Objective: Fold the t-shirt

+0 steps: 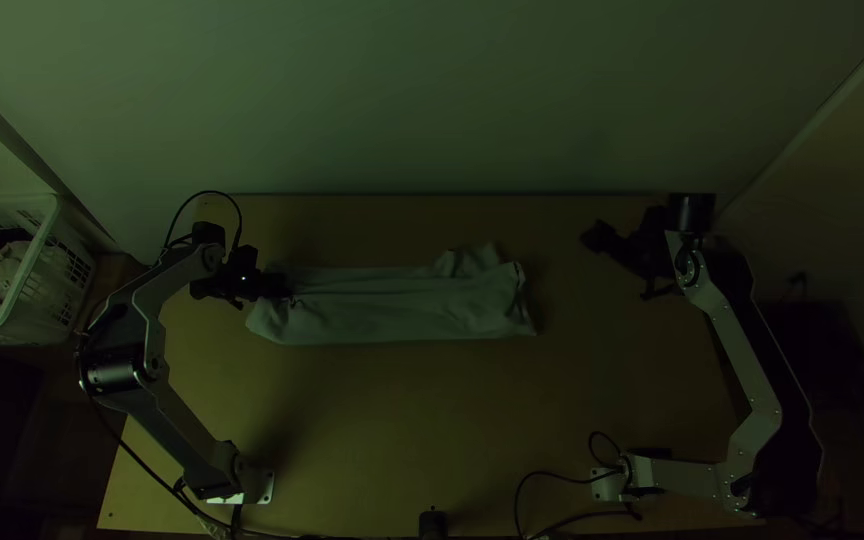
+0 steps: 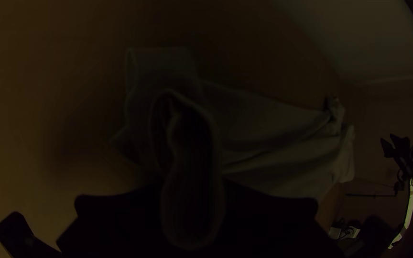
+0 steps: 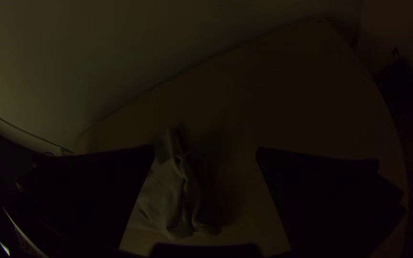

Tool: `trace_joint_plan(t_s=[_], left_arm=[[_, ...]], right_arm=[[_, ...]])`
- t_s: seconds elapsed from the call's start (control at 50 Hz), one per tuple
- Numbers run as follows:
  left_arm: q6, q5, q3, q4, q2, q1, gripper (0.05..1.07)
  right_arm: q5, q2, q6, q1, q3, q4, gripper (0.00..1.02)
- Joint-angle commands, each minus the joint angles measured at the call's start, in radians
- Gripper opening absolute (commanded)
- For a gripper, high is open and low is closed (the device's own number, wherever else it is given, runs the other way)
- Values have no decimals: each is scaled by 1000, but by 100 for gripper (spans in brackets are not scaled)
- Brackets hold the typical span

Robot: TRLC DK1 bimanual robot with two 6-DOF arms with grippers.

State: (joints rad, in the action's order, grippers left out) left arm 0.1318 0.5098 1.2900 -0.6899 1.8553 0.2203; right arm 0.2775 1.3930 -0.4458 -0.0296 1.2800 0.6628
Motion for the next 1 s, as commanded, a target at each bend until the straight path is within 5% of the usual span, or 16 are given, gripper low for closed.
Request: trace_joint_plan(t_s=[0.0, 0.48, 0.98], left_arm=[[63, -47, 46, -40, -31, 73, 8], [269, -263, 250, -283, -111, 235, 8], [186, -433, 571, -640, -186, -52, 8]], right_arm=[[2, -28, -8, 5, -34, -23, 98], [-6, -74, 21, 7, -119, -91, 98], [-4, -172, 22, 20, -192, -97, 98]])
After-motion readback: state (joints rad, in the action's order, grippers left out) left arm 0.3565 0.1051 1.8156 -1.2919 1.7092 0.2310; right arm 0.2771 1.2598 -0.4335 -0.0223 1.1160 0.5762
